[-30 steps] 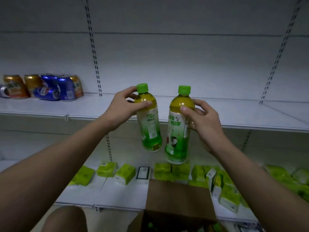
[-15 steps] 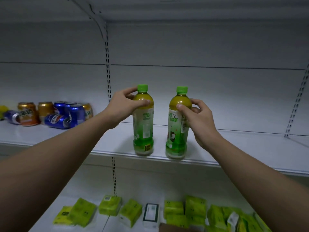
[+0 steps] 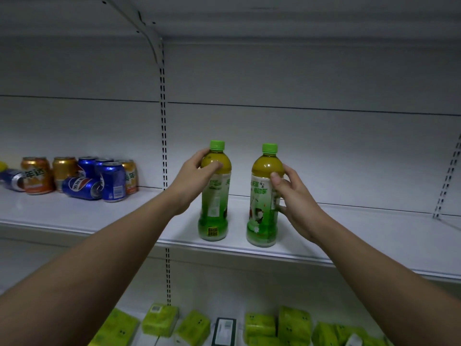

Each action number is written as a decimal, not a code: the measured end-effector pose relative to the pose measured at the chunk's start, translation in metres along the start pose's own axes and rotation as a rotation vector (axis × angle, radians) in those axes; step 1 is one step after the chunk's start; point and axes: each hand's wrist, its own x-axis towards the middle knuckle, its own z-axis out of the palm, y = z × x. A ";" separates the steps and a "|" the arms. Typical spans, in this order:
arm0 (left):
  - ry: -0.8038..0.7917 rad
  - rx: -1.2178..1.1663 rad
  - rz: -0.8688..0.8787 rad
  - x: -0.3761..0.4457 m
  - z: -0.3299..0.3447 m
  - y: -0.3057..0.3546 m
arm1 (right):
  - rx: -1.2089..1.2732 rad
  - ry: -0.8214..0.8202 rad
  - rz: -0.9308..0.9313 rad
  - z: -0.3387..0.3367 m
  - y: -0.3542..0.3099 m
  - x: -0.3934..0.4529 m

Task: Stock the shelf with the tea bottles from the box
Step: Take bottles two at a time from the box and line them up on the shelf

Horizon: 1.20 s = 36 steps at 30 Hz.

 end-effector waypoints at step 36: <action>0.113 0.295 -0.180 0.032 -0.069 -0.110 | -0.487 -0.078 0.019 0.084 0.065 0.067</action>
